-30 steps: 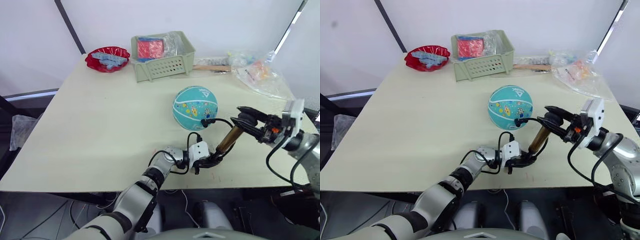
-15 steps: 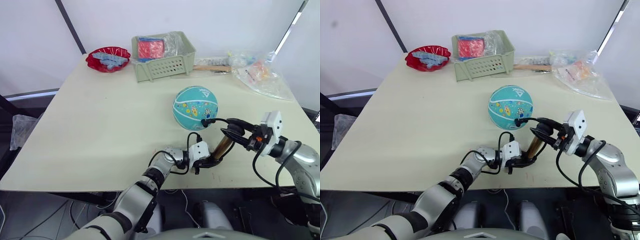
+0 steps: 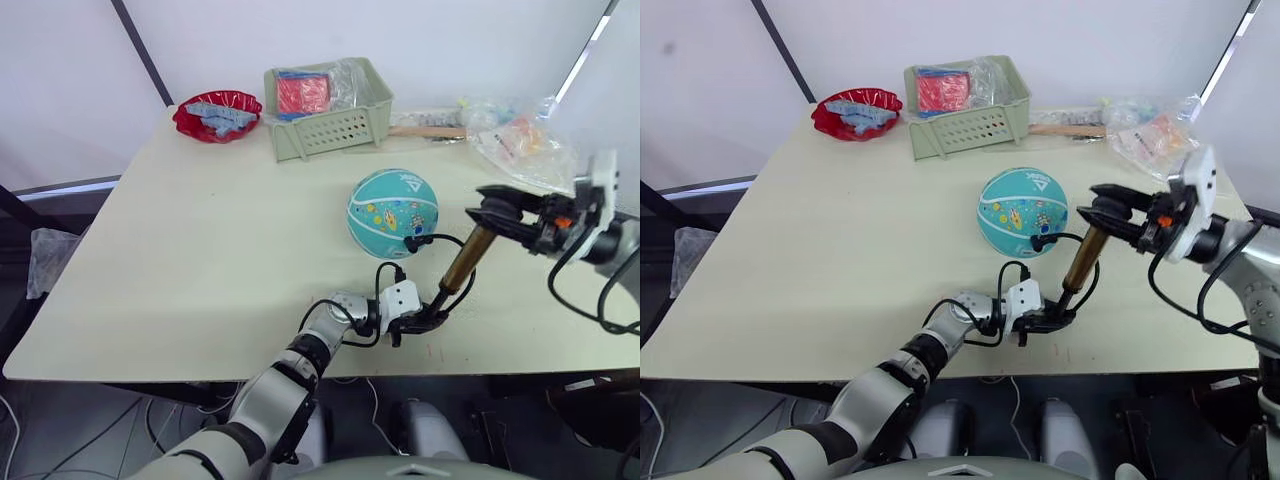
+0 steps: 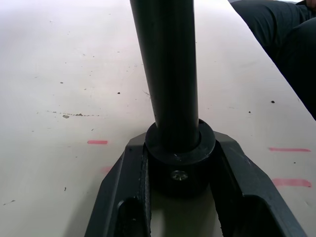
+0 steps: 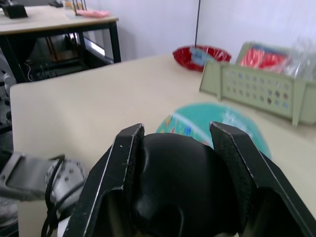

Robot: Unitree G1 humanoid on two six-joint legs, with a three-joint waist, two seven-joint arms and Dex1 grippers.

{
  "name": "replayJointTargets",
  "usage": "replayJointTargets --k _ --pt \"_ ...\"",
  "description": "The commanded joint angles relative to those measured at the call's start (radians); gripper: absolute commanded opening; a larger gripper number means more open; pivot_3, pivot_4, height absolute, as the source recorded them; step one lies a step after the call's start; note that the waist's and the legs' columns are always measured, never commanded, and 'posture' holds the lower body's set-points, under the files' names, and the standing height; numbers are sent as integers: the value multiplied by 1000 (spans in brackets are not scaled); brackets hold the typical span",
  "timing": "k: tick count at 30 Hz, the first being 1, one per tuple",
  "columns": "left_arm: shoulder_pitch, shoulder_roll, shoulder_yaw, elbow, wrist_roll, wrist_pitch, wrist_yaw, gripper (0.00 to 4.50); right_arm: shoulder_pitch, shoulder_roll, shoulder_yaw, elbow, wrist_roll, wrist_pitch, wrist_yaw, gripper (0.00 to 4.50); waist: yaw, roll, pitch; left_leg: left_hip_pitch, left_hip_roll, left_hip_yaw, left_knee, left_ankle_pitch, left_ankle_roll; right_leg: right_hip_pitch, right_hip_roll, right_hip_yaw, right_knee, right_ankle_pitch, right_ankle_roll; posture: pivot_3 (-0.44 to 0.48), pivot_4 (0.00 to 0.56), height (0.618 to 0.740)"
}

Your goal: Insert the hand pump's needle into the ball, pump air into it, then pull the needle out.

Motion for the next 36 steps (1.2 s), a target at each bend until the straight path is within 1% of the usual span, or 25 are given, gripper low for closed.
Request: replayJointTargets --k 1,5,12,14,18,21,30,36 --pt "40 31 -24 95 54 44 13 1151 -74 -45 -116 -22 53 0 -21 1615 0 0 0 0 0 0 0 0 0 0 0 0 0 0 0 0 150 735" --pt "39 32 -25 96 56 41 15 1151 -114 -46 -162 -15 116 29 -58 1615 0 0 1 0 0 0 0 0 0 0 0 1 0 0 0 0 150 735" --pt "43 34 -27 96 57 38 17 1151 -111 -68 -172 -32 123 41 -71 1615 0 1 1 0 0 0 0 0 0 0 -1 1 0 0 0 0 150 735" --pt "43 34 -27 96 57 37 16 1151 -84 -64 -143 -42 97 30 -61 1615 0 1 1 0 0 0 0 0 0 0 -1 1 0 0 0 0 150 735" --pt "42 33 -29 95 58 36 17 1151 26 -48 -38 -63 -11 -23 -12 1615 1 0 1 0 0 0 0 0 0 0 0 0 0 0 1 0 150 735" --pt "42 32 -28 96 58 35 19 1151 78 -26 16 -60 -56 -61 2 1615 0 -3 -2 1 0 0 0 0 0 0 0 0 0 -1 1 0 150 735" --pt "48 35 -26 90 55 36 19 1151 203 68 172 -7 -194 -184 21 1615 -1 -5 -7 2 0 0 0 0 0 1 0 0 0 -1 2 0 150 735" --pt "51 34 -25 88 53 37 21 1151 263 119 248 38 -288 -255 20 1615 -2 -6 -11 2 1 0 0 0 0 1 0 -1 0 -1 2 0 150 735"
